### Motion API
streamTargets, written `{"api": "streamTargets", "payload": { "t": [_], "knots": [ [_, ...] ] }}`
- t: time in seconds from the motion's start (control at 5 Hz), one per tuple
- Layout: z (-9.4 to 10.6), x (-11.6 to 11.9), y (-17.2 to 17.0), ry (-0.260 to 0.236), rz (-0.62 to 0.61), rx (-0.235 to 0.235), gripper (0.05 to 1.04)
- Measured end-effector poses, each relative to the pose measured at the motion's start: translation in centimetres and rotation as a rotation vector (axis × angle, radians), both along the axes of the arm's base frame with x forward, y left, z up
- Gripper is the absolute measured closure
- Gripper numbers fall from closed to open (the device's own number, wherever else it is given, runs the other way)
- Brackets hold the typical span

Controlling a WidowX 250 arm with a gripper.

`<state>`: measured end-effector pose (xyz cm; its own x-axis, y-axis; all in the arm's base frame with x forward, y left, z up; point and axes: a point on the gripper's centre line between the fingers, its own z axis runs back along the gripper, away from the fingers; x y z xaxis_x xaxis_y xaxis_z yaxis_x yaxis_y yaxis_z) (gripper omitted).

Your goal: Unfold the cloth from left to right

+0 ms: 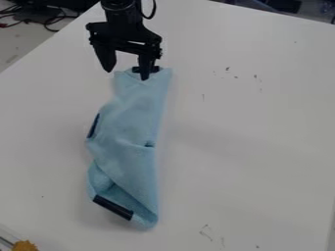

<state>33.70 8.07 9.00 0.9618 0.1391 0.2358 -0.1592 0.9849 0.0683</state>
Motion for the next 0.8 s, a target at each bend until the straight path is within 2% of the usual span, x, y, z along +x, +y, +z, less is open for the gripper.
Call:
{"api": "streamTargets", "payload": {
  "t": [0.2, 0.4, 0.6, 0.8],
  "knots": [
    [-1.1, -0.4, -0.1, 0.033, 0.003, -0.008, 0.083],
    [-1.8, -2.2, 0.8, 0.030, 0.036, -0.003, 0.083],
    [-2.5, -4.4, 2.7, -0.007, 0.107, -0.021, 0.083],
    [-2.9, -5.5, 4.5, -0.031, 0.147, -0.024, 0.083]
  ]
}}
